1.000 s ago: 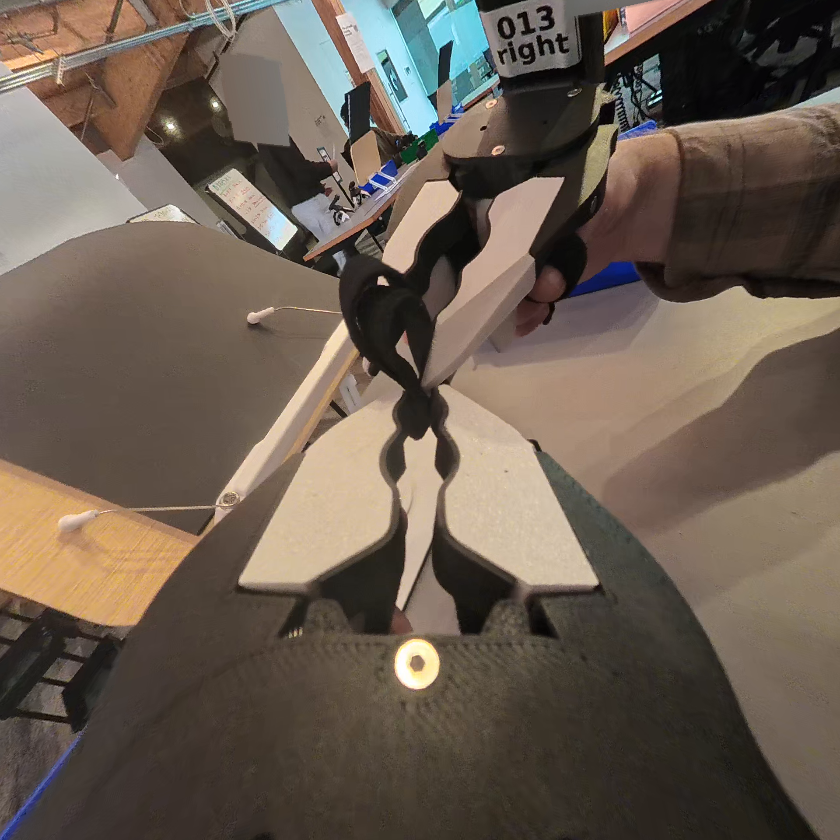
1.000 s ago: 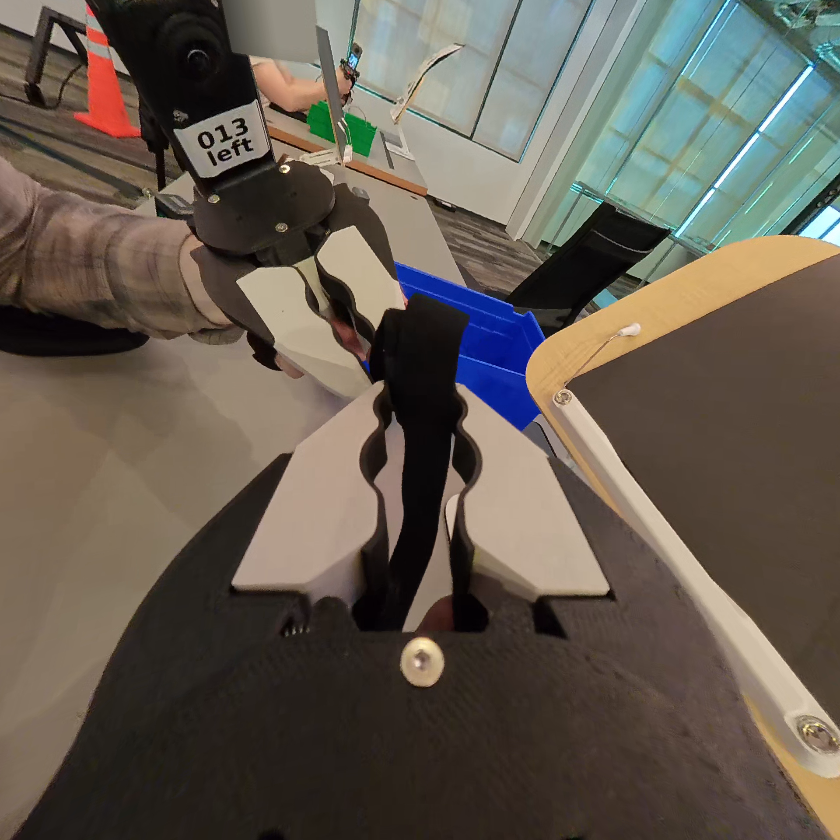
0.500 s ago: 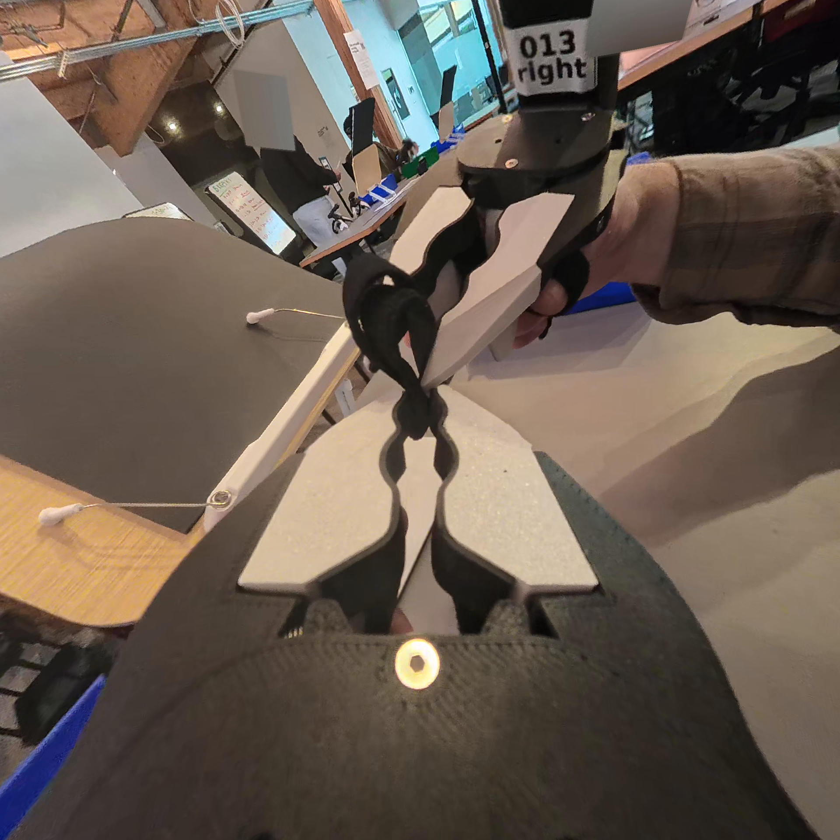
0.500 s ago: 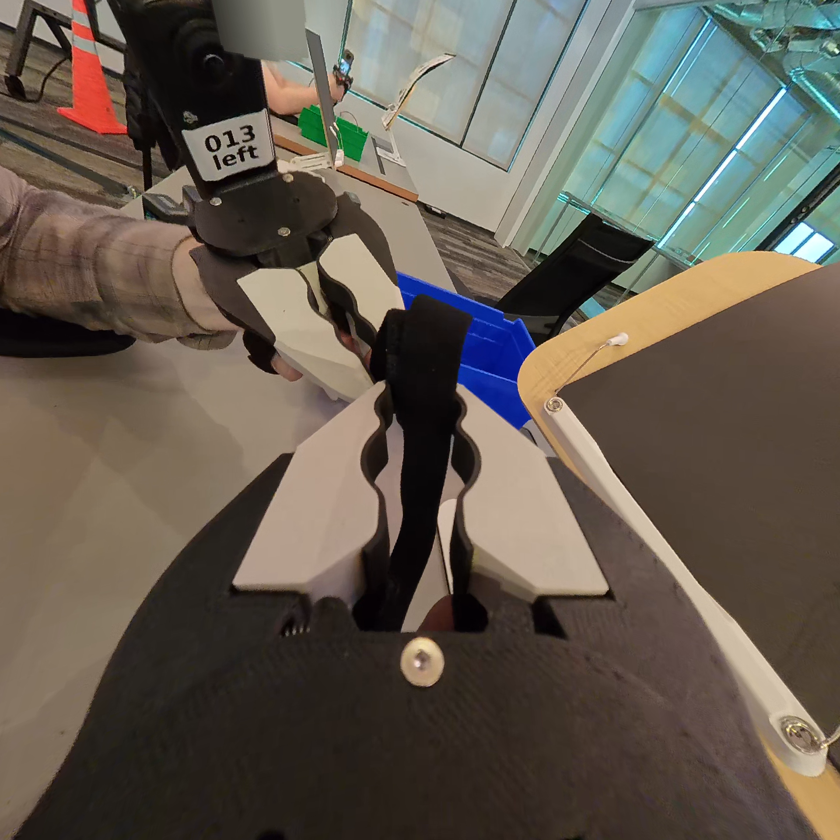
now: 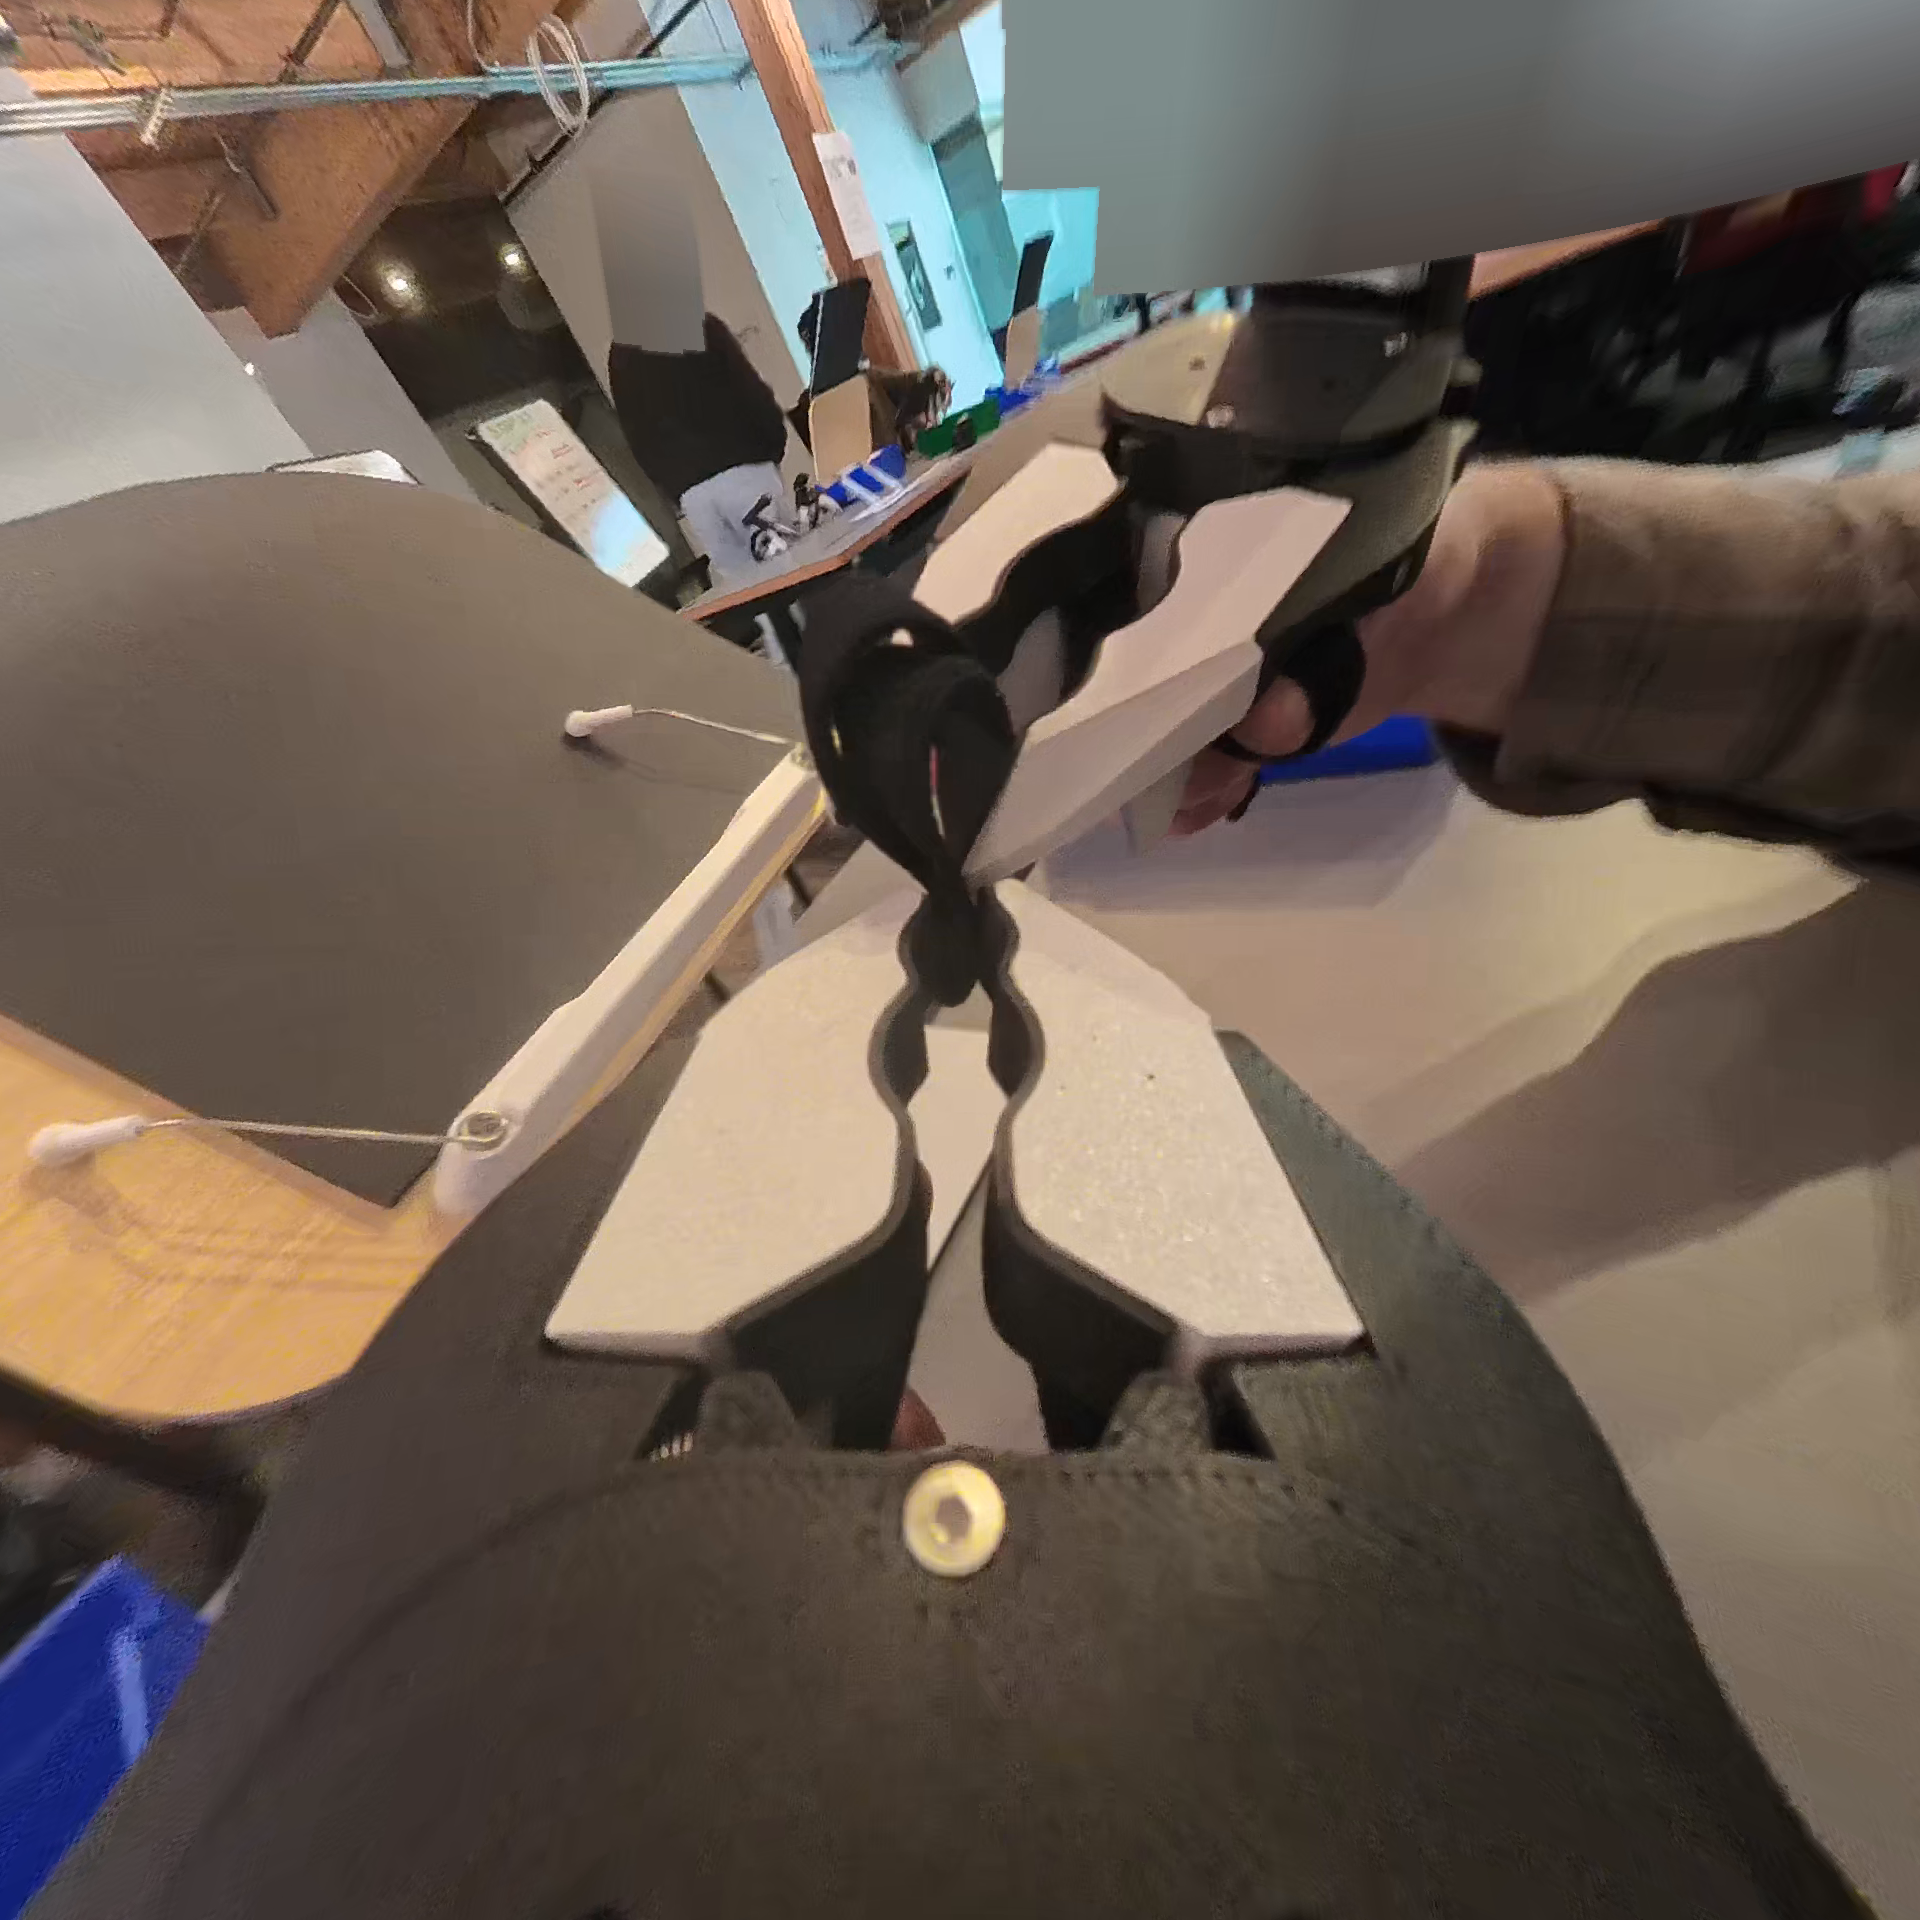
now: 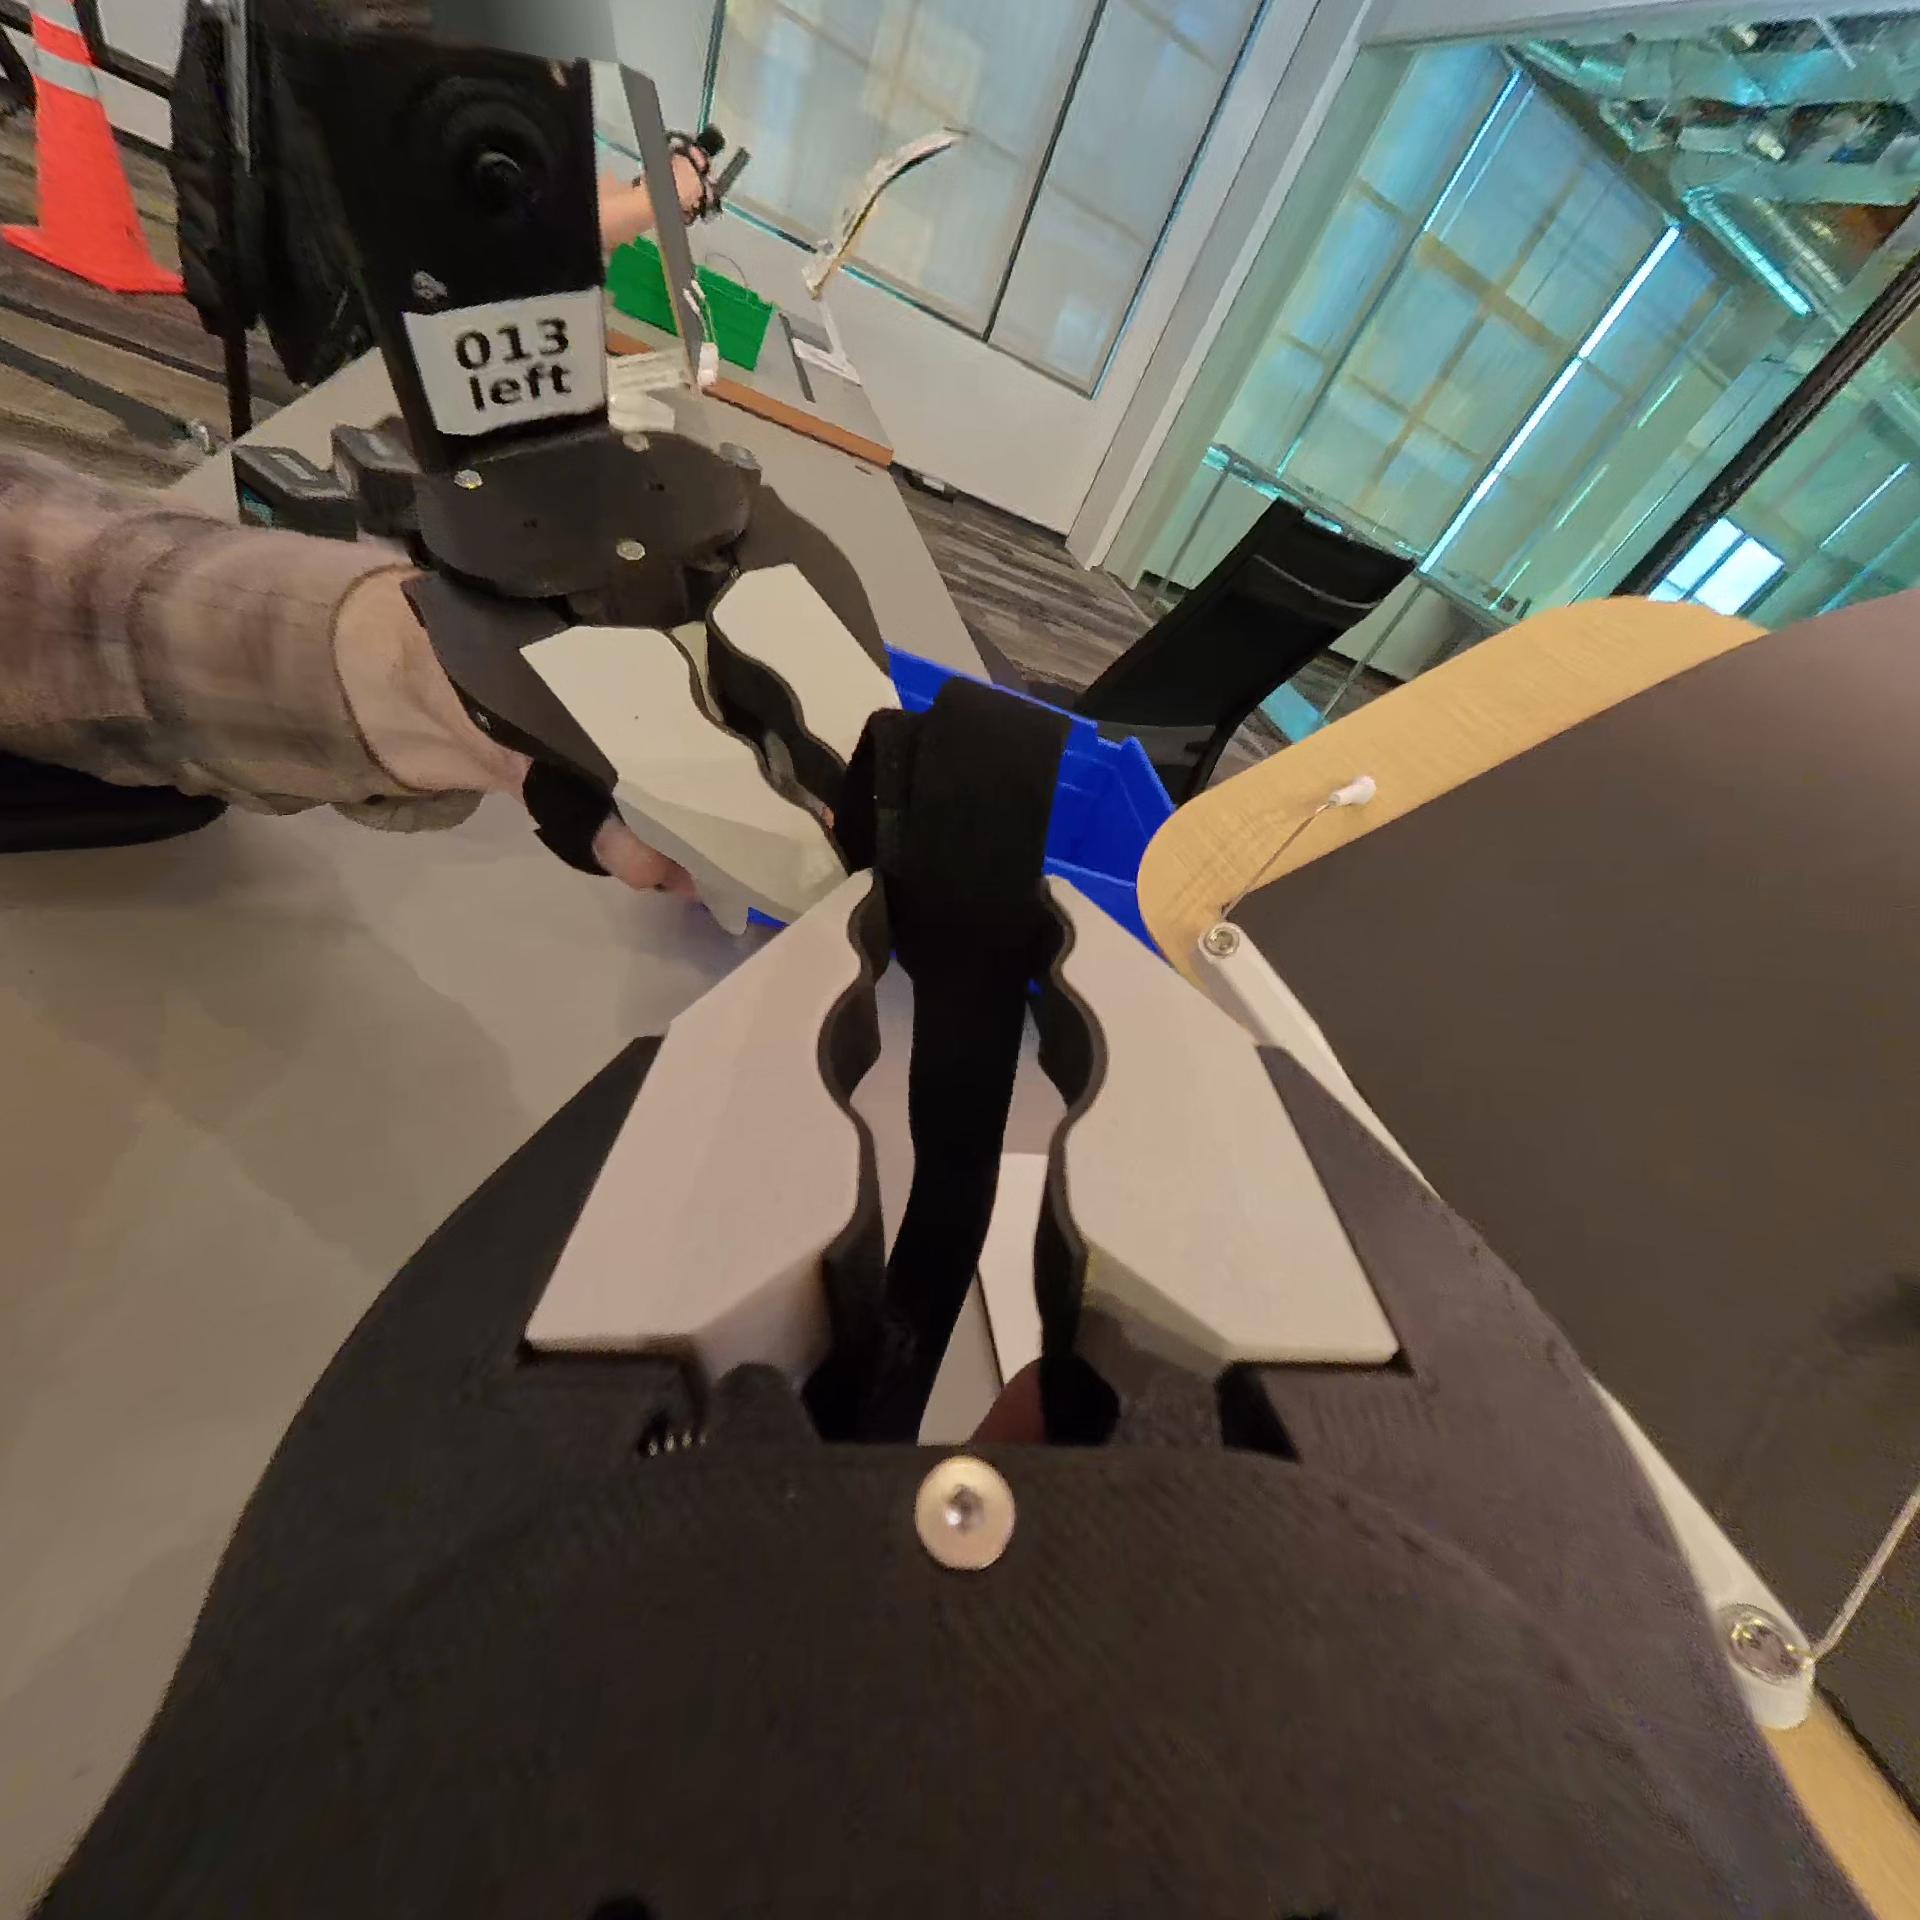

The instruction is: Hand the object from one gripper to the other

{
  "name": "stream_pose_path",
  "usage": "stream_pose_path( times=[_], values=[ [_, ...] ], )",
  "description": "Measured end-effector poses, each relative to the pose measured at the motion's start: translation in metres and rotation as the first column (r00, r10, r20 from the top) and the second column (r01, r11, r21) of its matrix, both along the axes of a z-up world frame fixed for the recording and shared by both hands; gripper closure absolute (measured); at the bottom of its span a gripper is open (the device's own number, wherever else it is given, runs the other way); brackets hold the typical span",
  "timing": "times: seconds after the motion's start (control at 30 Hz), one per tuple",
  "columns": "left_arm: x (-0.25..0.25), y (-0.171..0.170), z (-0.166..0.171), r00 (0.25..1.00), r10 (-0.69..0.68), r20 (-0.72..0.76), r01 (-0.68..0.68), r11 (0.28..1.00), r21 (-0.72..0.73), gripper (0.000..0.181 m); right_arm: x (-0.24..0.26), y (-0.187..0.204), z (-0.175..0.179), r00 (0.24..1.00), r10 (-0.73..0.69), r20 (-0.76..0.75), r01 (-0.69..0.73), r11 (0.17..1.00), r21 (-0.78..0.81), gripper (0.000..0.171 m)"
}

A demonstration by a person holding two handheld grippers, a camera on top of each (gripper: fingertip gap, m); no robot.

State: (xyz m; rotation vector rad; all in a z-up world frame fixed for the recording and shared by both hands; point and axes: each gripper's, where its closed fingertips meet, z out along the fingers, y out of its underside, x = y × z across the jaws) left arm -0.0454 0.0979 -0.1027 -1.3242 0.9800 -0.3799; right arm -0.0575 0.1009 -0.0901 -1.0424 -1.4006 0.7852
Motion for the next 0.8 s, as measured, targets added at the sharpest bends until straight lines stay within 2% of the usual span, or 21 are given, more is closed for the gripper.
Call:
stream_pose_path(
  times=[0.17,0.2,0.37,0.43,0.57,0.67,0.8],
  values=[
    [-0.001,-0.002,0.007,0.992,-0.048,0.118,0.058,0.994,-0.090,0.176,0.002,-0.003,0.010,0.999,0.008,-0.039,-0.008,1.000,0.010,0.139],
    [-0.003,-0.001,0.009,0.986,-0.052,0.159,0.070,0.991,-0.110,0.176,0.001,-0.007,0.011,0.998,0.033,-0.045,-0.033,0.999,-0.007,0.130],
    [-0.009,-0.002,0.022,0.940,-0.085,0.330,0.151,0.973,-0.177,0.176,-0.003,-0.013,0.014,0.992,0.084,-0.096,-0.093,0.992,-0.089,0.122],
    [-0.008,-0.002,0.022,0.927,-0.093,0.364,0.173,0.966,-0.195,0.176,-0.003,-0.016,0.018,0.987,0.104,-0.126,-0.118,0.987,-0.111,0.124],
    [-0.004,-0.005,0.022,0.909,-0.112,0.402,0.217,0.949,-0.228,0.176,-0.006,-0.012,0.015,0.994,0.055,-0.096,-0.060,0.996,-0.058,0.123],
    [-0.001,-0.010,0.024,0.879,-0.156,0.451,0.303,0.912,-0.276,0.176,-0.005,-0.014,0.019,0.993,0.062,-0.104,-0.069,0.996,-0.062,0.114],
    [0.004,-0.016,0.024,0.832,-0.199,0.518,0.406,0.855,-0.324,0.177,-0.006,-0.017,0.017,0.987,0.102,-0.123,-0.117,0.987,-0.115,0.118]
  ],
)
